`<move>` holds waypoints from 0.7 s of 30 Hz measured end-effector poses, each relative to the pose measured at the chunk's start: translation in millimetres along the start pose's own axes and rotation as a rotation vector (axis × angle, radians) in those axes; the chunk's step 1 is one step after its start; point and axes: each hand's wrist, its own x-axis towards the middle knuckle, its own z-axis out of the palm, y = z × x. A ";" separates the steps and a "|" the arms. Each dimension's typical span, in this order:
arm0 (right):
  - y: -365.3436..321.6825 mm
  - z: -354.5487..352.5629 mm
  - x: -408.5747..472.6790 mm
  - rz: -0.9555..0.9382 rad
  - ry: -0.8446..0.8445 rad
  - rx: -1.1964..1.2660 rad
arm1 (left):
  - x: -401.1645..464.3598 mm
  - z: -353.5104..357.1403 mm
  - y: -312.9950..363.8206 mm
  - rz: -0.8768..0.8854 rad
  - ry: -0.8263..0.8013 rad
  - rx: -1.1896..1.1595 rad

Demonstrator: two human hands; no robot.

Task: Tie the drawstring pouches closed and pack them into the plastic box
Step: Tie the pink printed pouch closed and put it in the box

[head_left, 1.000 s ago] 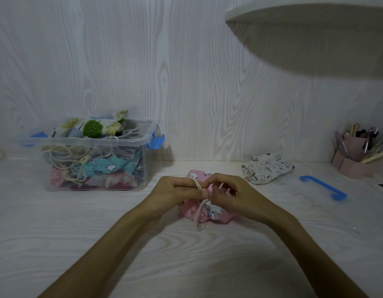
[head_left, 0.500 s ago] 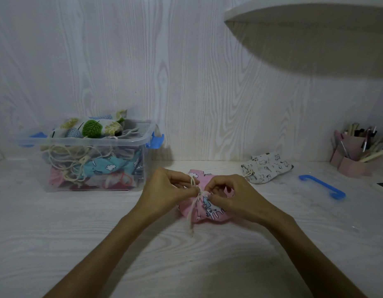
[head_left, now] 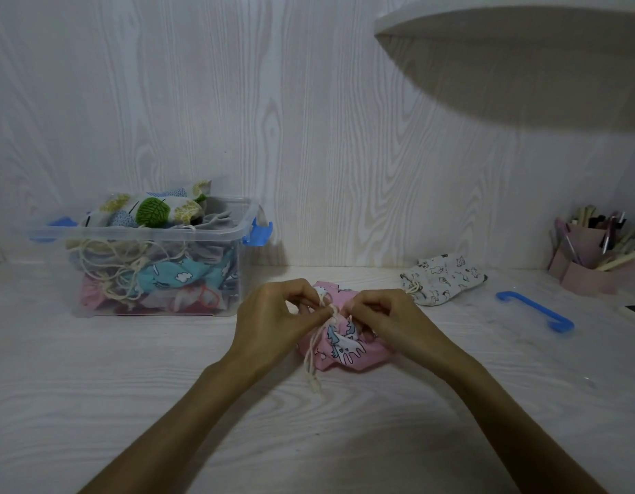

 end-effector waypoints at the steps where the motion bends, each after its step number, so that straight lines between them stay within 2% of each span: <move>1: -1.5 -1.3 -0.2 0.040 -0.027 0.045 | -0.2 0.0 -0.3 0.010 0.008 -0.035; 4: -3.8 -3.2 -1.5 0.067 -0.089 0.088 | -0.8 -0.6 1.2 0.042 0.044 -0.115; 14: -6.7 -9.8 -4.4 0.036 -0.069 0.221 | 1.2 -2.3 2.5 0.107 0.047 -0.235; 21: -1.1 -10.7 -2.3 0.112 -0.145 0.272 | 4.0 -7.6 6.1 -0.082 -0.186 -0.474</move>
